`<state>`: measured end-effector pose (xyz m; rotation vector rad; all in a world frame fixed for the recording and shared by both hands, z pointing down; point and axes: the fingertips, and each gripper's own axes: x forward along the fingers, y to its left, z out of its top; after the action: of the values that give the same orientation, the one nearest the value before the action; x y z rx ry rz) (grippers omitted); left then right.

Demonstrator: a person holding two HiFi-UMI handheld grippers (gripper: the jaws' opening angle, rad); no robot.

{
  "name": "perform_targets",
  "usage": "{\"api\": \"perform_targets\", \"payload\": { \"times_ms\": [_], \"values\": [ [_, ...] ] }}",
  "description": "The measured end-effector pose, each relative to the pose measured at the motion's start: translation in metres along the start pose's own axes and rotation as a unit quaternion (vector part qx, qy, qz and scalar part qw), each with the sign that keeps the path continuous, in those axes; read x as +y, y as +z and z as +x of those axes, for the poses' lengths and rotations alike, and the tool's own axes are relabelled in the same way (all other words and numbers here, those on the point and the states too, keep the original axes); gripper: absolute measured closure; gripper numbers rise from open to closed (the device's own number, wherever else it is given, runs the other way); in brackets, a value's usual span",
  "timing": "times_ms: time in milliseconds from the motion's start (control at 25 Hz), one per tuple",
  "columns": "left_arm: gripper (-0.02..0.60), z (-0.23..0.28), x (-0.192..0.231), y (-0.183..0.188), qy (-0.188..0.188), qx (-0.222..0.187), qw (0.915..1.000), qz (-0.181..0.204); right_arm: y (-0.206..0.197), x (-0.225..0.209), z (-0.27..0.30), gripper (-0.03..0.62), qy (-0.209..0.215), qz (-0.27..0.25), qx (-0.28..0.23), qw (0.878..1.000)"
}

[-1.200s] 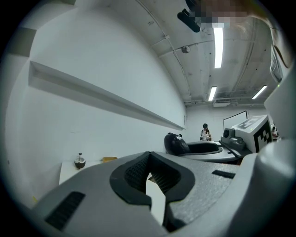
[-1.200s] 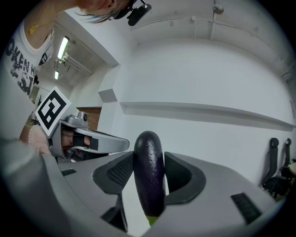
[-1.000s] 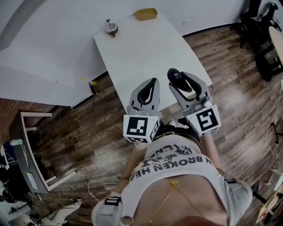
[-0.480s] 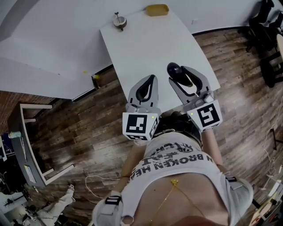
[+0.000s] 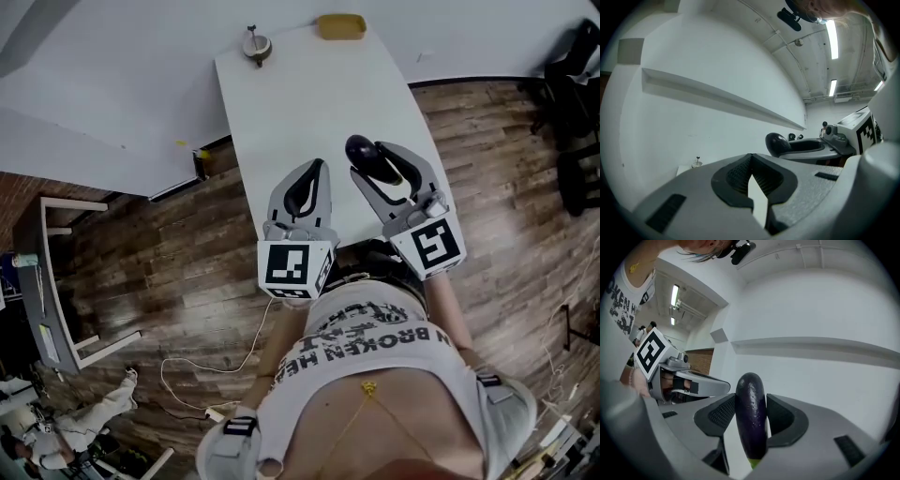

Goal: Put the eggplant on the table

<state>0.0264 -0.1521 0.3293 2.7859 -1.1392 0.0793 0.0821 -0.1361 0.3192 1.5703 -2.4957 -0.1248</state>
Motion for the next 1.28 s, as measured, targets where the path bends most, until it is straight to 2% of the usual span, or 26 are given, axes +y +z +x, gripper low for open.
{"api": "perform_targets", "payload": {
  "times_ms": [280,640,960,1280],
  "values": [
    [0.583,0.019,-0.023,0.006,0.04,-0.003,0.999,0.021,-0.004,-0.03,-0.007,0.387,0.036,0.002,-0.009,0.999],
    [0.583,0.017,-0.024,0.009,0.076,-0.004,0.9968,0.026,-0.006,-0.03,-0.004,0.387,0.074,0.005,-0.019,0.997],
    [0.583,0.005,-0.018,0.006,0.08,-0.003,0.9966,0.021,-0.006,-0.014,-0.001,0.387,0.083,0.009,-0.017,0.996],
    [0.583,0.009,-0.028,0.003,0.074,0.001,0.9971,0.017,-0.015,-0.018,-0.007,0.387,0.086,0.004,-0.009,0.996]
  ]
}}
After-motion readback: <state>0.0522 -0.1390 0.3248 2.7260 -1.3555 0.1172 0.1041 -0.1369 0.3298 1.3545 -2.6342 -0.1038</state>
